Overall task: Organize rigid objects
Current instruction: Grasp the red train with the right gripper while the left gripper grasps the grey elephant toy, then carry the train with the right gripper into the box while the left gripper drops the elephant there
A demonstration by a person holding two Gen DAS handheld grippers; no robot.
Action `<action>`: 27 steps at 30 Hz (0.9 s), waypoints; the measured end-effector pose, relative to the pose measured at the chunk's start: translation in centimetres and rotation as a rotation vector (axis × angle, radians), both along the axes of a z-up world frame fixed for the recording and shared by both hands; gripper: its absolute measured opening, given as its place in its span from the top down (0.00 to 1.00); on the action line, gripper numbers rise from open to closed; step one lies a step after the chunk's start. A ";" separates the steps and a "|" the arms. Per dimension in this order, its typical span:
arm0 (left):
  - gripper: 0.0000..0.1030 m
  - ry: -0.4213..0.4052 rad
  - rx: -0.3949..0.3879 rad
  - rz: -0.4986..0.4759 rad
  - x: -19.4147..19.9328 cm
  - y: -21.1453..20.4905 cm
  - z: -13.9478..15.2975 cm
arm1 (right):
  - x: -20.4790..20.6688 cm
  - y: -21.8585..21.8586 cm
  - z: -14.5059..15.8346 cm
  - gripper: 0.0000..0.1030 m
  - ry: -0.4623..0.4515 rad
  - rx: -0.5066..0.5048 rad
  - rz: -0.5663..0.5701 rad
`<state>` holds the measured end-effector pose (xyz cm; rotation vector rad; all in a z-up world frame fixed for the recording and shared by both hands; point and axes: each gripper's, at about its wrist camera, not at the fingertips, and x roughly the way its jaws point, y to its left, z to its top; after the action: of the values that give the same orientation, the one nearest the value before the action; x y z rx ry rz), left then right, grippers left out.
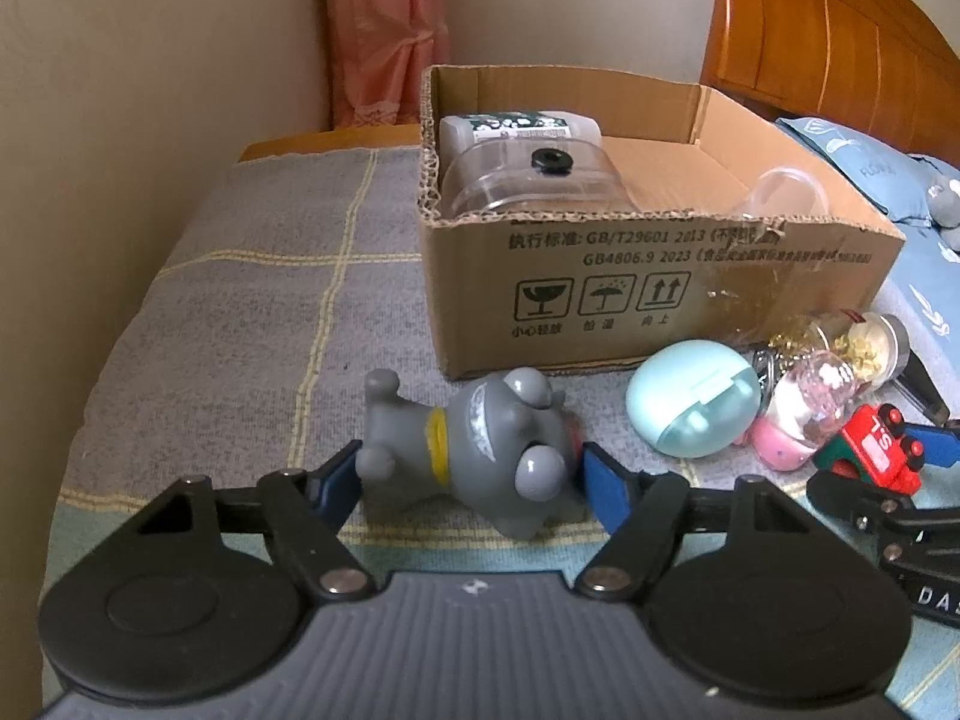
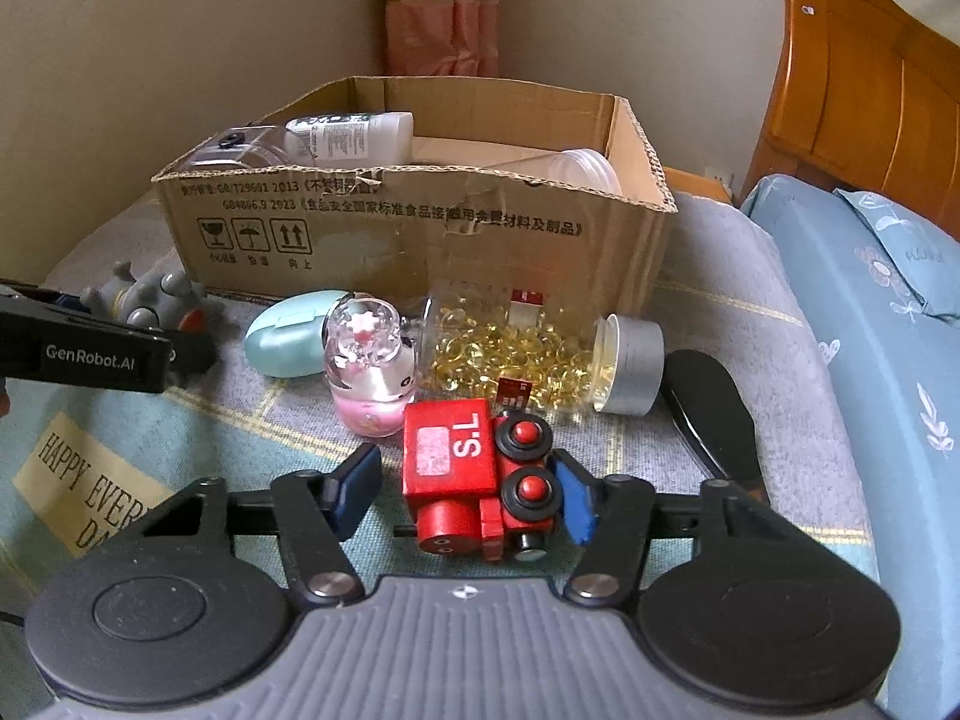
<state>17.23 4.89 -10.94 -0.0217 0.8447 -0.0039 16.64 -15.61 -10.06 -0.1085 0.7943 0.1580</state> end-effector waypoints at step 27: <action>0.31 0.010 0.031 -0.308 -1.2 -0.3 6.2 | -1.6 -1.7 4.3 0.48 0.021 -0.038 0.177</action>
<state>16.06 4.56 -4.74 0.1381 0.8515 -0.2805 15.01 -17.30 -5.78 -0.2138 0.8087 0.3113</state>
